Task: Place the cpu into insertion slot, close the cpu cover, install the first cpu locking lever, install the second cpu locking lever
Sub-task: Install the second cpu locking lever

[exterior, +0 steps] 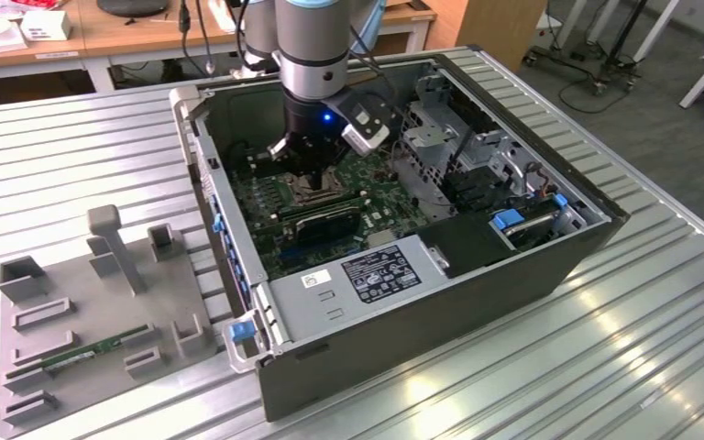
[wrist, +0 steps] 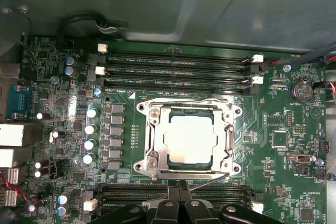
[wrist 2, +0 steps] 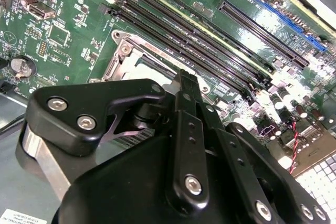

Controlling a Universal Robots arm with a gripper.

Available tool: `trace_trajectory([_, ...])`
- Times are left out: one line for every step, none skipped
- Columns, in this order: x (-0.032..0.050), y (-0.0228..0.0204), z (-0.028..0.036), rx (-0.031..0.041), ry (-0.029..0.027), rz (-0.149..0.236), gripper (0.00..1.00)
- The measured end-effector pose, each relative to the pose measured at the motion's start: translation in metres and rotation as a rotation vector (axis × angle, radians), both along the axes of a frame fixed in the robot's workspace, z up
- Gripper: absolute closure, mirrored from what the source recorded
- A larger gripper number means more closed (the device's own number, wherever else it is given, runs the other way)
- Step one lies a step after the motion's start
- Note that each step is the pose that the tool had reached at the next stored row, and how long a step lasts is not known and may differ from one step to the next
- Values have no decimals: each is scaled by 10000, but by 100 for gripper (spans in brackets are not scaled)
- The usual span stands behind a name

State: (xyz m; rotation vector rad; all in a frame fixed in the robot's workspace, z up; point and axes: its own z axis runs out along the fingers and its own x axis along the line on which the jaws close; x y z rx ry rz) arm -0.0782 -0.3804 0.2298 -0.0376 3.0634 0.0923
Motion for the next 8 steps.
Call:
trace_trajectory([-8, 0, -1, 1, -6, 1, 89])
trace_trajectory([-18, 0, -2, 1, -10, 2, 89])
trace_trajectory([-34, -1, -3, -1, -17, 3, 89])
trace_trajectory([-49, 0, -6, 0, -24, 2, 89])
trace_trajectory([-72, 0, -10, 0, -31, 2, 89])
trace_trajectory([-79, 0, -11, 0, -33, 1, 89])
trace_trajectory([-79, 0, -10, -1, -33, 1, 89])
trace_trajectory([-80, 0, -10, -2, -32, 2, 89])
